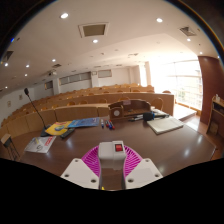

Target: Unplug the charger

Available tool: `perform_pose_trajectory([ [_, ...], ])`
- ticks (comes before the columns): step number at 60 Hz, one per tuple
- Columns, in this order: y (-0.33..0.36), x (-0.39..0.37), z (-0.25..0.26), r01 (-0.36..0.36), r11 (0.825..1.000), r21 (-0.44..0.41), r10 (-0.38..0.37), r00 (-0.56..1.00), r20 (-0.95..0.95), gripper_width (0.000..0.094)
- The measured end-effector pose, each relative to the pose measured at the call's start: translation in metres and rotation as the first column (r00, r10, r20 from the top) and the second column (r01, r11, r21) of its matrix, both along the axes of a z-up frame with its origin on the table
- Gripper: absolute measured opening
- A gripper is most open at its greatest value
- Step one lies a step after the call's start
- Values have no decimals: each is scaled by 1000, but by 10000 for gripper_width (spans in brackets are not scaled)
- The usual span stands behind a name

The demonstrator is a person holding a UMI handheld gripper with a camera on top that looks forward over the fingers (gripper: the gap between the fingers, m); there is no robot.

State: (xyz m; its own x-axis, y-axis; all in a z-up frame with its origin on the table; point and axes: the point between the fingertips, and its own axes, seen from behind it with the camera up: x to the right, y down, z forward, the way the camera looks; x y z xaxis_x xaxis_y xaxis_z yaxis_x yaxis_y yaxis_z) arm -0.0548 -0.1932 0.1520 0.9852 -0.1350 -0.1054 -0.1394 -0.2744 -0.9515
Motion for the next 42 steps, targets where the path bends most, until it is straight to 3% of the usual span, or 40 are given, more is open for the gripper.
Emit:
perform_pose_trajectory([
  [7, -7, 18, -86, -7, 990, -144, -4, 997, -77, 296],
  [19, -19, 46, -134, -19, 972, -233, -14, 990, -139, 411],
  [23, -18, 59, -133, -17, 973, -230, -18, 989, -147, 535],
  [30, -17, 96, -125, 24, 968, -251, -47, 995, -85, 863],
  [42, -43, 124, -85, 82, 969, -234, -62, 994, 91, 848],
])
